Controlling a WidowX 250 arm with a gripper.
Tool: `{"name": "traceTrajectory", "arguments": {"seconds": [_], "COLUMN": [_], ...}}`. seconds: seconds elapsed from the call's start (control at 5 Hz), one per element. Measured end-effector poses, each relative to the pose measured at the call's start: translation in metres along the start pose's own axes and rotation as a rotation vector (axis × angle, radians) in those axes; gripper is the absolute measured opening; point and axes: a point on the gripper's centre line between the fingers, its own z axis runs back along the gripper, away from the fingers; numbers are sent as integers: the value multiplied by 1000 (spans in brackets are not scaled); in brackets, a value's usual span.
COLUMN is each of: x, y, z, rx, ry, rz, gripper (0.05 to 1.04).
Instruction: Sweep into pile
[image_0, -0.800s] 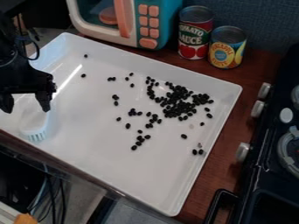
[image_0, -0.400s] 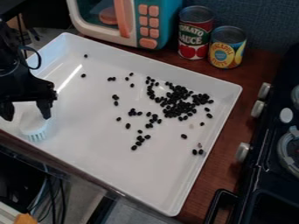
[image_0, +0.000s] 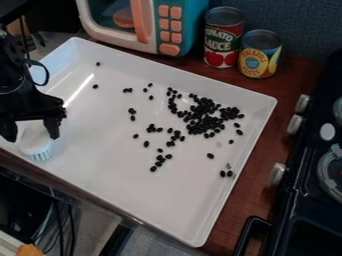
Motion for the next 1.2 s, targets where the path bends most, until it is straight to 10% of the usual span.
{"name": "traceTrajectory", "arguments": {"seconds": [0.4,1.2], "x": [4,10], "y": [-1,-10], "z": [-9,-14], "rx": [-11,19], "ry": [45,-11], "rz": [27,28], "gripper": [752,750]}}
